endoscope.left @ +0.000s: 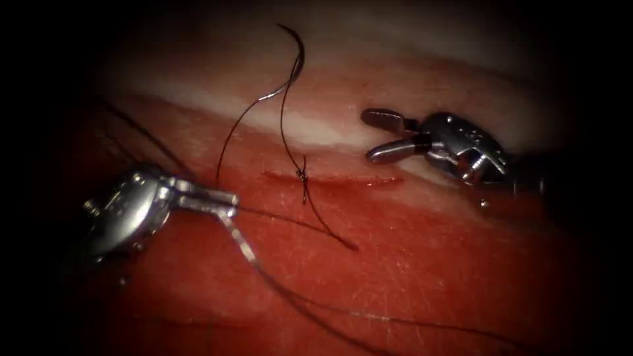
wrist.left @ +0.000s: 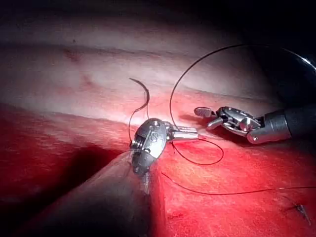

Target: Wound Closure

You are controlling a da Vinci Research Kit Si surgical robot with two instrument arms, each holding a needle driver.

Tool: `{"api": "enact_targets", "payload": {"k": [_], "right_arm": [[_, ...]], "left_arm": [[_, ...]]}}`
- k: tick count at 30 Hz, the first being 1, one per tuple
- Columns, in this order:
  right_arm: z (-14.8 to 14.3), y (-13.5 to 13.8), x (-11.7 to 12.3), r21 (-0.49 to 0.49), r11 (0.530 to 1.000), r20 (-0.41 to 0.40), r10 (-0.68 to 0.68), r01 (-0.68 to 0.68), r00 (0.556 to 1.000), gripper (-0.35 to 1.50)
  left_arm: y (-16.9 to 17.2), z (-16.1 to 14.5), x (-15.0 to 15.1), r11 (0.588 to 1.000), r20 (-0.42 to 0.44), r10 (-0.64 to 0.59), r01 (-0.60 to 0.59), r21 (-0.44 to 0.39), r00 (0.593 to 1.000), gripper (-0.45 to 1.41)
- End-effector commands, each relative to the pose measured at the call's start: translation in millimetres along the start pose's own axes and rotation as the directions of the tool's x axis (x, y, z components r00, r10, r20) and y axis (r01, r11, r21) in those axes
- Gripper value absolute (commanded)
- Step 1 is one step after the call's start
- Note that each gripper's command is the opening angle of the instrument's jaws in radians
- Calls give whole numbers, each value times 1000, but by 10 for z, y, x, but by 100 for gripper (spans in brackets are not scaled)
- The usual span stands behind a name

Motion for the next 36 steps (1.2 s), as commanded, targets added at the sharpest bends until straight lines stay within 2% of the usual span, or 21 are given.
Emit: {"api": "enact_targets", "payload": {"k": [1, 6, 11, 13, 15, 26, 36], "right_arm": [[14, -3, -9, 2, 1000, -2, -11, 11, 1000, 140], [32, -4, -11, -12, 999, -3, -44, 44, 999, 130], [57, -13, -31, 1, 997, 61, -78, 78, 995, 120], [68, -24, -43, 7, 993, 63, -114, 114, 991, 120], [70, -28, -44, 12, 991, 65, -134, 133, 989, 120], [75, -40, -46, 54, 987, 65, -156, 153, 986, 120], [87, -47, -38, 77, 986, 38, -153, 149, 988, 113]], "left_arm": [[-9, 4, -8, 1000, -3, -1, 1, -4, 1000, -45], [-27, 5, -13, 1000, -20, -6, 5, -22, 1000, -45], [-37, 5, -7, 999, -49, -15, 13, -50, 999, -45], [-50, 5, -5, 998, -57, -22, 19, -51, 998, -45], [-61, 5, -9, 998, -60, -24, 21, -52, 998, -45], [-122, -6, -54, 1000, -66, -17, 19, 20, 998, -45], [-157, -23, -89, 996, -29, -5, 8, 94, 1000, -45]]}}
